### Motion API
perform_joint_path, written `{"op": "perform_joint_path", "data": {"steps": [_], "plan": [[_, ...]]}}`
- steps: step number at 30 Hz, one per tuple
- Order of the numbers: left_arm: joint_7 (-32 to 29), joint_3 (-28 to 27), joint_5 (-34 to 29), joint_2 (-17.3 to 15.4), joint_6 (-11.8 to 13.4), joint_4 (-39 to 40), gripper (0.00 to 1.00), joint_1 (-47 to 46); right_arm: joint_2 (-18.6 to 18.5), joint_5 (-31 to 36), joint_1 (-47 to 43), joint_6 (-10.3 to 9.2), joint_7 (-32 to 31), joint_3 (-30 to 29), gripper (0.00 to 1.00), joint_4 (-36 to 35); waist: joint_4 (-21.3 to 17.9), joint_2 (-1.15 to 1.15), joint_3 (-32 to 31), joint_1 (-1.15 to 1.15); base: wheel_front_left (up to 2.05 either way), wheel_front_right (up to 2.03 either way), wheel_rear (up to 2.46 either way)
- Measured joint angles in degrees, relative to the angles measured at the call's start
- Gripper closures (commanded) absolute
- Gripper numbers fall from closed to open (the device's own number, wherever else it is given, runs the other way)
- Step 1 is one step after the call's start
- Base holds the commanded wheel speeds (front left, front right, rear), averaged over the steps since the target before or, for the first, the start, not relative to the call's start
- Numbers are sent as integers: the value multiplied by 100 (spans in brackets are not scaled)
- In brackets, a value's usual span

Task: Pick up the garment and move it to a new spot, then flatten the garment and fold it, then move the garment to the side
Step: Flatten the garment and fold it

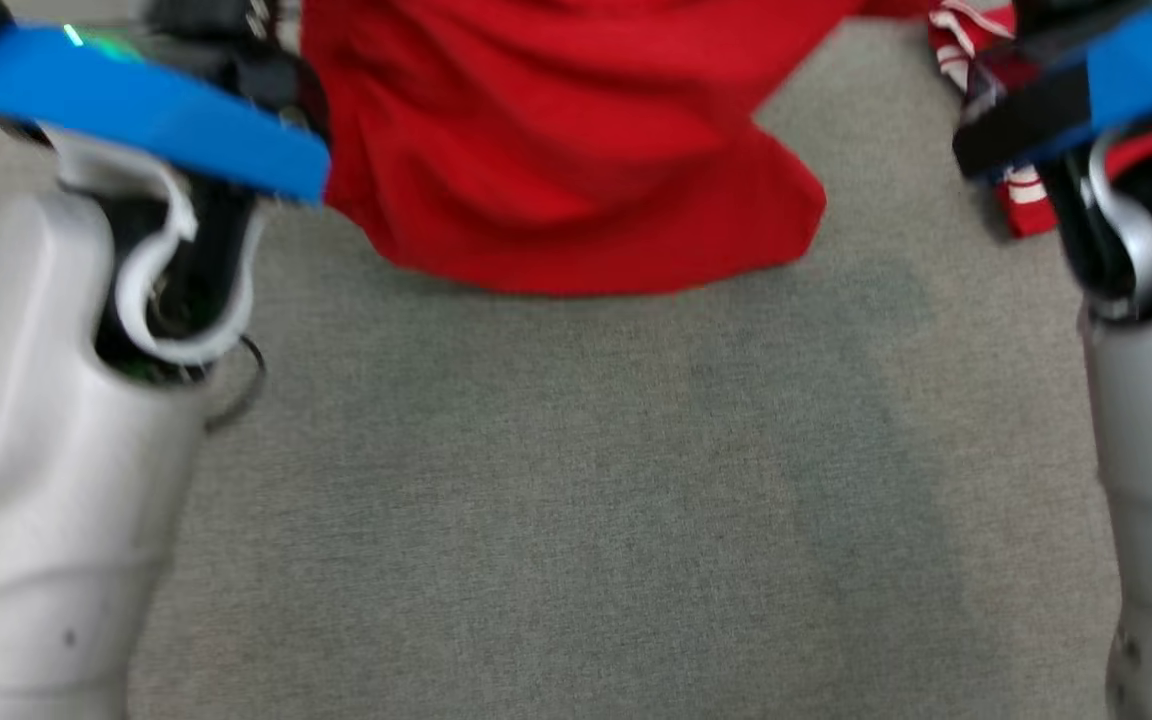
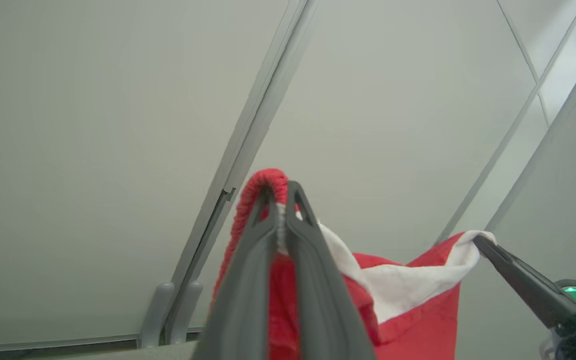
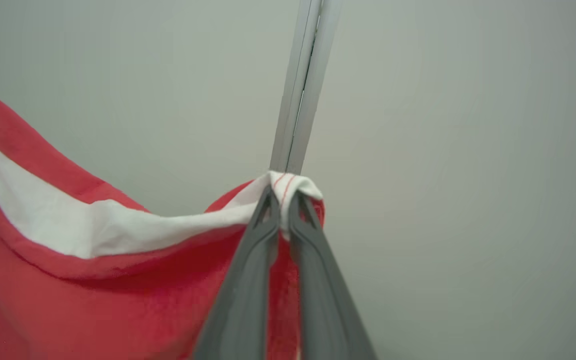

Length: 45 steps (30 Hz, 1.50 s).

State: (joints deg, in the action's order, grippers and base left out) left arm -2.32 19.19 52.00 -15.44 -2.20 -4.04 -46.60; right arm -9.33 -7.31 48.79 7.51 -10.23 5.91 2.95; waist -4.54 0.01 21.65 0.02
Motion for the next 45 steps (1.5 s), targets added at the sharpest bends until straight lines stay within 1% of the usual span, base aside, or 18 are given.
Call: {"op": "perform_joint_path", "data": {"steps": [3,5,7,10,12,13,16,19,23,26,28,32,34,36,39,41,43,45], "plan": [[208,-51,-355,-102,-56,-597,100,-779,-1,68,925,-2,338,165,100,812,-69,1,287,1,0,0,0],[421,-62,-589,-147,-107,-921,100,-1238,120,63,1513,-3,628,170,100,1335,-115,1,418,2,0,0,0],[654,-73,-751,-140,-170,-1198,100,-1638,160,135,1990,0,987,234,100,1708,-158,1,506,1,0,0,0],[1062,-129,-886,-88,-252,-1530,100,-2148,46,555,2655,0,1722,536,100,2115,-198,1,555,0,0,0,0],[1310,-154,-903,-88,-333,-1700,100,-2351,5,710,2892,-1,2108,603,100,2365,-231,0,552,-2,0,0,0],[1385,-127,-966,-109,-369,-1768,100,-2403,-16,790,2958,-1,2174,641,100,2499,-248,0,557,-3,0,0,0],[1553,-37,-976,-105,-443,-1963,100,-2383,-56,821,2973,-1,2302,700,100,2818,-294,0,604,-2,0,0,0],[1641,44,-857,-92,-489,-2160,100,-2016,-120,799,2791,-1,2325,888,100,3130,-309,0,668,-1,0,0,0],[1692,443,-751,-124,-493,-2418,100,-1071,-134,465,1838,-1,2025,1335,100,3561,-329,1,585,-1,0,0,0],[1713,834,-546,-107,-501,-2465,100,-344,-269,114,1217,-1,1672,1626,100,3662,-299,0,453,-1,0,0,0],[1715,1096,-397,-146,-501,-2481,100,115,-377,-88,763,0,1491,1751,100,3586,-288,-1,365,-2,0,0,0],[1723,1575,-202,-223,-501,-2413,100,867,-650,-561,-83,-2,953,1744,100,3140,-193,0,93,-2,0,0,0],[1724,1837,-357,-348,-502,-2380,100,1155,-775,-792,-555,-1,577,1693,100,2769,-115,-1,-89,-3,0,0,0],[1730,1915,-226,-364,-502,-2303,100,1497,-973,-864,-1071,-1,211,1629,100,2284,-28,-1,-282,-3,0,0,0],[1729,2058,-286,-466,-481,-2168,100,1991,-1157,-1033,-1979,0,-399,1278,100,1421,104,-1,-582,-4,0,0,0],[1671,2096,-235,-548,-379,-1996,100,2298,-1194,-1046,-2648,-1,-855,1000,100,847,169,-2,-758,-4,0,0,0],[1552,2116,-22,-611,-376,-1706,100,2640,-1171,-1011,-3326,-1,-1432,689,100,288,217,-2,-916,-4,0,0,0],[1417,2138,265,-659,-392,-1363,100,2991,-1045,-947,-3985,-2,-1958,359,100,-249,252,-2,-1057,-4,0,0,0]]}}
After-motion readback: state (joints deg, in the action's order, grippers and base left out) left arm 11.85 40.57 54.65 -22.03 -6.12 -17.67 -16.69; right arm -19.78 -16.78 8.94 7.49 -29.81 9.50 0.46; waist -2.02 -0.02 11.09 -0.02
